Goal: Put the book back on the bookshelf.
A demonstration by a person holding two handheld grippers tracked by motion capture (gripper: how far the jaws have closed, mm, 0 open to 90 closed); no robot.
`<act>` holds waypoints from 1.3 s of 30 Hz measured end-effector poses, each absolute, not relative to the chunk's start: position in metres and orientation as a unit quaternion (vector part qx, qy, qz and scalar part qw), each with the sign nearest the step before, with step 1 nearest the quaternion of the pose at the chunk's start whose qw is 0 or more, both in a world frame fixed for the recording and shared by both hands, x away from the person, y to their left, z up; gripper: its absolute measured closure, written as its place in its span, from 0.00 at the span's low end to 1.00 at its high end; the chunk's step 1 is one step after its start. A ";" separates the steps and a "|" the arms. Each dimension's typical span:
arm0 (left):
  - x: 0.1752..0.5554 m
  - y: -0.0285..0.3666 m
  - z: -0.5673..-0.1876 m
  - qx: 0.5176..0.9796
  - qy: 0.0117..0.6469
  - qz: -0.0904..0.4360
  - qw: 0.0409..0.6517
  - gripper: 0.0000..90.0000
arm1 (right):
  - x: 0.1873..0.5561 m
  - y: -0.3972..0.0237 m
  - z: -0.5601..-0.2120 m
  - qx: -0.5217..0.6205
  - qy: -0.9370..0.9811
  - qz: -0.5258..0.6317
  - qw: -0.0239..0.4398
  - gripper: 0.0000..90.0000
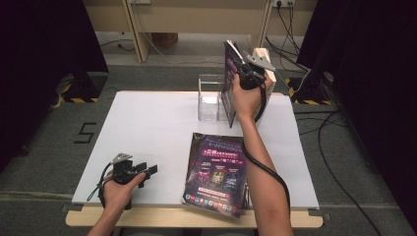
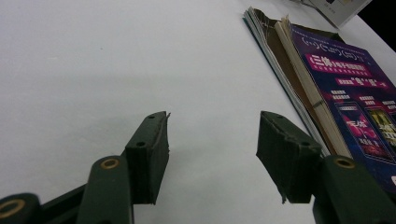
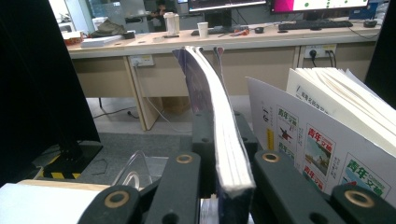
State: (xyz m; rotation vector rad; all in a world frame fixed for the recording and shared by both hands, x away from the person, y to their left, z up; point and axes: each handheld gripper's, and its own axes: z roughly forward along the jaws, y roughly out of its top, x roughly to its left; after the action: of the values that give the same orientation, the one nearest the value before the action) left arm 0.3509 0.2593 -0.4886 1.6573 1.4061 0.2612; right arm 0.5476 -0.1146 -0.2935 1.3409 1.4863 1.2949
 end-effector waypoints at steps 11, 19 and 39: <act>0.351 0.260 -0.489 0.672 0.572 0.107 0.459 0.48 | 0.552 -0.112 -0.298 0.525 0.578 0.502 0.373 0.94; 0.351 0.260 -0.489 0.671 0.572 0.106 0.459 0.48 | 0.558 -0.114 -0.302 0.525 0.578 0.498 0.378 0.94; 0.352 0.260 -0.490 0.674 0.568 0.106 0.459 0.48 | 0.565 -0.116 -0.318 0.528 0.575 0.489 0.390 0.94</act>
State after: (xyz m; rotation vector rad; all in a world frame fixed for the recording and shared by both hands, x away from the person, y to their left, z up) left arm 0.3517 0.2596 -0.4904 1.6604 1.3998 0.2613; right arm 0.5649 -0.1158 -0.3183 1.3412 1.4619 1.2434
